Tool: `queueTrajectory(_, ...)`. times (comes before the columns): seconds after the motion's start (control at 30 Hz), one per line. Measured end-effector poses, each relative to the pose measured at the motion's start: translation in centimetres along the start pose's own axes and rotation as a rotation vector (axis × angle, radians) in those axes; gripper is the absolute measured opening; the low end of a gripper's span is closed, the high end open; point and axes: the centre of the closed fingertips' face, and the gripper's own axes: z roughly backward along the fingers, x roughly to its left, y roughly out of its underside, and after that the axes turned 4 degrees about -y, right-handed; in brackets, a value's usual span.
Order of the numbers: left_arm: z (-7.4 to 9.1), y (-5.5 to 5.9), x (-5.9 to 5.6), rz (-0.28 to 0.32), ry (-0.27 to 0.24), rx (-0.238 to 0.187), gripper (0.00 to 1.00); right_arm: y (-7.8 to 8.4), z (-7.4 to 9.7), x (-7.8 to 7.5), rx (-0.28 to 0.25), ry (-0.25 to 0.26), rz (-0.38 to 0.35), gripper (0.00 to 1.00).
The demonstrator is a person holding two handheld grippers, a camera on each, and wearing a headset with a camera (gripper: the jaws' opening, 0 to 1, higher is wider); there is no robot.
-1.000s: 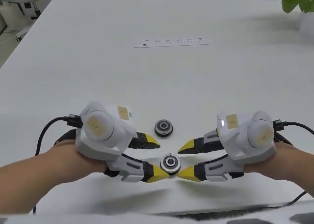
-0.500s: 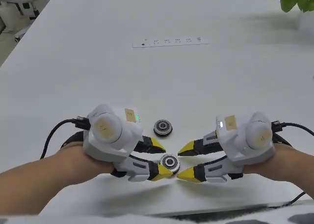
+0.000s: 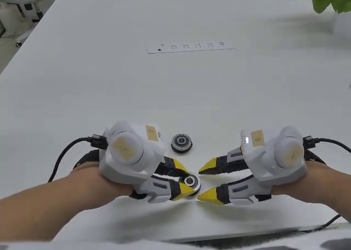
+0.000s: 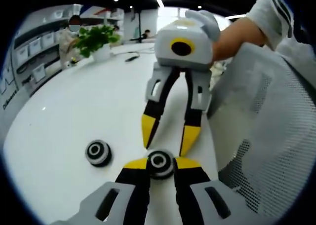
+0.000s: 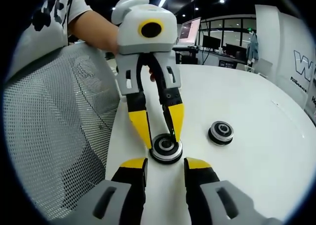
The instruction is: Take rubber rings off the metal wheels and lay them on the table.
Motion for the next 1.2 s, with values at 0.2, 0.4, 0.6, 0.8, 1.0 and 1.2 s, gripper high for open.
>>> queueTrajectory(0.2,-0.05,0.06,0.45,-0.016,-0.035,-0.002,0.14,-0.03,0.0,-0.1,-0.002,0.004,0.001,0.26)
queueTrajectory(0.4,0.01,0.05,0.33,-0.054,-0.047,0.0,0.14,-0.64,0.1,-0.49,-0.047,0.02,-0.042,0.26)
queueTrajectory(0.6,0.12,0.06,0.3,-0.048,-0.05,-0.008,0.14,-0.6,-0.12,-0.48,-0.053,0.013,-0.063,0.25)
queueTrajectory(0.8,0.17,0.07,0.25,-0.039,-0.053,-0.017,0.13,-0.46,-0.35,-0.71,-0.061,0.013,-0.089,0.25)
queueTrajectory(1.0,0.18,0.05,0.23,-0.036,-0.056,-0.019,0.13,-0.7,-0.73,-0.66,-0.074,0.004,-0.129,0.26)
queueTrajectory(1.2,0.2,0.05,0.25,-0.03,-0.058,-0.024,0.13,-0.84,-0.83,-0.29,-0.073,0.0,-0.139,0.25)
